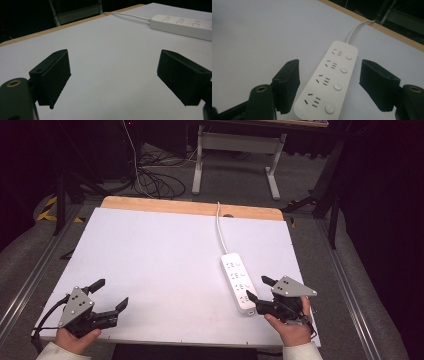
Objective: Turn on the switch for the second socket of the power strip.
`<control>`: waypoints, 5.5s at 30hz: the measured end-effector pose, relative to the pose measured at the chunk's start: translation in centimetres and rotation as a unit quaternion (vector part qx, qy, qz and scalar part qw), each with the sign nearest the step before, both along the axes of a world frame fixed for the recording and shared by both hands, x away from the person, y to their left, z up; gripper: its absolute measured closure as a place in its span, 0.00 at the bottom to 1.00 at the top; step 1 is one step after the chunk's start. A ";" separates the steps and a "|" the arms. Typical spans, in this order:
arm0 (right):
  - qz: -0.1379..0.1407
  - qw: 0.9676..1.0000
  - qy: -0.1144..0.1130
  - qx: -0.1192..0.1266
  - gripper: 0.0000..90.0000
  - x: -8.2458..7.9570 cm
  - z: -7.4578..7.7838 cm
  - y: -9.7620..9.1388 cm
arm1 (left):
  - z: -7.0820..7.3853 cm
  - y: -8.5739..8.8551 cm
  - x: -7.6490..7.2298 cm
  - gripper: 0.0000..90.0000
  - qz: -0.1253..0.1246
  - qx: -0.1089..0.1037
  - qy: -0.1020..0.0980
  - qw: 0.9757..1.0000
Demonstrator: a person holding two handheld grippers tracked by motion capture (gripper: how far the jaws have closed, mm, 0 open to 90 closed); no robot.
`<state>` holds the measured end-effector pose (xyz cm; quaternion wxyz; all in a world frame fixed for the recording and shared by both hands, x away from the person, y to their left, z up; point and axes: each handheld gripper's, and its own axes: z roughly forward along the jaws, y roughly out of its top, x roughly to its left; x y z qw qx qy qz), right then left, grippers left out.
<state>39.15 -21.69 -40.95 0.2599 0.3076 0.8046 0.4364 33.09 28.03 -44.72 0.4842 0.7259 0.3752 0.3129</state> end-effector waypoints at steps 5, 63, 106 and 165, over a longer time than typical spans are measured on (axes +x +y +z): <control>0.001 1.000 -0.004 -0.005 0.38 0.6 0.6 0.7 | 0.0 0.0 0.0 0.14 -0.001 0.001 0.000 1.000; -0.047 0.995 0.092 -0.009 1.00 9.2 -1.6 2.8 | 0.0 0.3 0.1 0.15 0.006 -0.002 0.002 1.000; -0.073 0.988 0.119 -0.068 1.00 10.1 -4.1 3.5 | 0.0 0.3 0.2 0.15 0.003 -0.001 0.005 1.000; -0.097 0.984 0.123 -0.079 1.00 10.0 -4.7 4.0 | -0.1 0.2 0.2 0.15 0.004 0.001 0.007 1.000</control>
